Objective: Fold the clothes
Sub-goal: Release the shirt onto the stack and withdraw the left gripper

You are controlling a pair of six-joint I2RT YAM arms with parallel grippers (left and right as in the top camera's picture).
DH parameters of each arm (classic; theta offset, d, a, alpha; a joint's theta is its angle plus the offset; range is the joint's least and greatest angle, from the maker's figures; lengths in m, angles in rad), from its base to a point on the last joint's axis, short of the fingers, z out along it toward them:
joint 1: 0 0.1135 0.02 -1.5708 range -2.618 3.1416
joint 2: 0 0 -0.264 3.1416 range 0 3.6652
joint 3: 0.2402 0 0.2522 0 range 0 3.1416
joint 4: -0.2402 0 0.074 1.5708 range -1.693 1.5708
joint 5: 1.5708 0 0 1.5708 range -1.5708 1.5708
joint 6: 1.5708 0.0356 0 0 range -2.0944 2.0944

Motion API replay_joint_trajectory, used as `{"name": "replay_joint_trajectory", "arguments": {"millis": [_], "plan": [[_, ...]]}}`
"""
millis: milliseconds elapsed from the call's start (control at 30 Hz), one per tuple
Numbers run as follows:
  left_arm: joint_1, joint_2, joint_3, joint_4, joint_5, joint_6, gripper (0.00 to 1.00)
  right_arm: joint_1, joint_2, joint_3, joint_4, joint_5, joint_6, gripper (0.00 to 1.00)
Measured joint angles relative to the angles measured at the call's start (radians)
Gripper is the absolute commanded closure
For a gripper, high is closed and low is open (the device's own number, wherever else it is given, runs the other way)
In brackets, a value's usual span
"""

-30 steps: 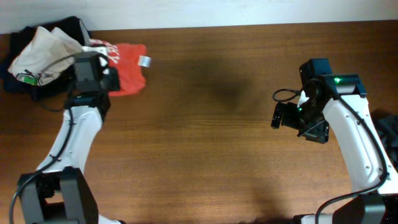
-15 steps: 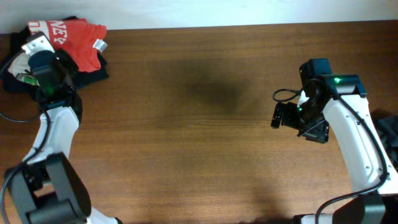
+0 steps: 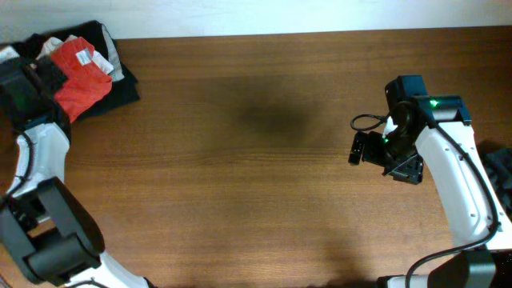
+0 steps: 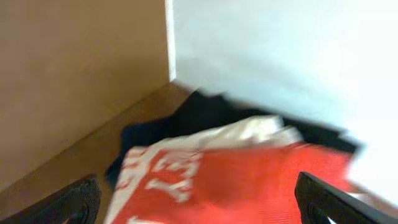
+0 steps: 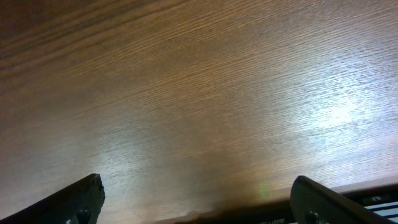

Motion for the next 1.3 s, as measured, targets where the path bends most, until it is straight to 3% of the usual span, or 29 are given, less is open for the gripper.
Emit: {"name": "replay_joint_trajectory", "arguments": {"millis": [33, 67, 200, 367, 500, 667, 733, 1000, 1300], "plan": [[-0.019, -0.034, 0.005, 0.001, 0.030, -0.001, 0.77, 0.000, 0.000, 0.000, 0.000, 0.000, 0.000, 0.01], [-0.033, -0.053, 0.008, -0.001, 0.057, -0.002, 0.99, 0.000, 0.000, 0.000, 0.000, 0.000, 0.000, 0.01], [-0.053, -0.045, 0.018, -0.002, 0.120, 0.000, 0.96, 0.000, 0.000, 0.000, 0.000, 0.000, 0.000, 0.01], [-0.052, 0.133, 0.023, -0.014, 0.131, 0.061, 0.93, 0.000, 0.000, 0.000, 0.000, 0.000, 0.000, 0.01], [-0.052, 0.314, 0.202, -0.293, 0.158, 0.109, 0.96, 0.000, 0.000, 0.000, 0.000, 0.000, 0.000, 0.01], [-0.051, 0.352, 0.531, -0.639, 0.196, 0.134, 1.00, 0.000, 0.000, 0.000, 0.000, 0.000, 0.000, 0.01], [-0.051, 0.342, 0.619, -0.682, 0.203, 0.136, 0.99, 0.000, 0.000, 0.000, 0.000, 0.000, 0.000, 0.01], [-0.011, 0.254, 0.660, -0.826, 0.206, 0.128, 1.00, 0.000, 0.000, 0.000, 0.000, 0.000, 0.000, 0.01], [0.047, 0.463, 0.662, -0.913, 0.179, 0.128, 1.00, 0.000, 0.000, 0.000, 0.000, 0.000, 0.000, 0.01]]}}
